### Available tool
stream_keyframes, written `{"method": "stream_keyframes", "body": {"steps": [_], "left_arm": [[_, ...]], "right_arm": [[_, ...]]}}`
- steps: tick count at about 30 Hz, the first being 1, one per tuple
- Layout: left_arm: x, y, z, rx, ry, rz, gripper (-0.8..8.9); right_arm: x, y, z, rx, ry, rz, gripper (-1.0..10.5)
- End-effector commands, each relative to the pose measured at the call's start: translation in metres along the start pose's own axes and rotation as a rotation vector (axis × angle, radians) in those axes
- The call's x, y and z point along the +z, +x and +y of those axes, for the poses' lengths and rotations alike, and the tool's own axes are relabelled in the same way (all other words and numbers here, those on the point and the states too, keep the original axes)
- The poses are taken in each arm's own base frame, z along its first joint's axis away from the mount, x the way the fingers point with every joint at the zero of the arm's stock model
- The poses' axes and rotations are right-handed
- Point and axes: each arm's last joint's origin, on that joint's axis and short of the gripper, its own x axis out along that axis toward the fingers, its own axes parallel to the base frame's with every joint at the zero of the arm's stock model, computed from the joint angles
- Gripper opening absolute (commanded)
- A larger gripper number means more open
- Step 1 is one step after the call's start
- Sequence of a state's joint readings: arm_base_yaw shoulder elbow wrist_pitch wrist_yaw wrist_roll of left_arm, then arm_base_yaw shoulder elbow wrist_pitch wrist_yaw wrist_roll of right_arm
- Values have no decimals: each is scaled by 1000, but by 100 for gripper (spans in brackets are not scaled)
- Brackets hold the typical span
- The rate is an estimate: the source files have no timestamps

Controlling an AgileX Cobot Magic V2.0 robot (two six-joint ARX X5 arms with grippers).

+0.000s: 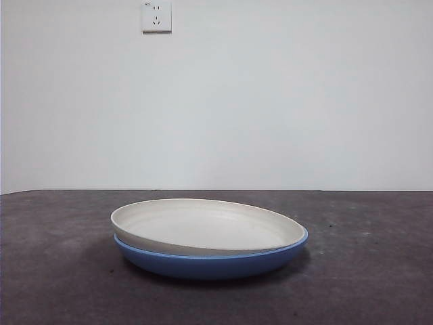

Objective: Pick up the white plate, put it on the blue plate, put it on desk

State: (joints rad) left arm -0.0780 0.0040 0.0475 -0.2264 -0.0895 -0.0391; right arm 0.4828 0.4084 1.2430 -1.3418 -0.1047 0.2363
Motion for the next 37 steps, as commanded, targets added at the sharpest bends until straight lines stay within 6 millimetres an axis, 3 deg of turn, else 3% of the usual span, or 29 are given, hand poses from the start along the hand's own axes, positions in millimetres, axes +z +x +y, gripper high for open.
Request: {"method": "stream_keyframes", "body": {"steps": [1,25,29,33,37], "left_arm": [[-6,0,0,11,17,47,10],[-6,0,0,11,17,47,10],[-6,0,0,11,17,47,10],[-6,0,0,11,17,47,10],[-6,0,0,11,17,47,10]], "right_arm": [[-4,-2,-1,-11,-2,62,14],[-4,-2,-1,-15,0,60,14],[-4,-1,0,-57,-80,49,14],[3,19,-1,-119,-156,-98,14],[6,58,-14,-201,-176,-375,14]]}}
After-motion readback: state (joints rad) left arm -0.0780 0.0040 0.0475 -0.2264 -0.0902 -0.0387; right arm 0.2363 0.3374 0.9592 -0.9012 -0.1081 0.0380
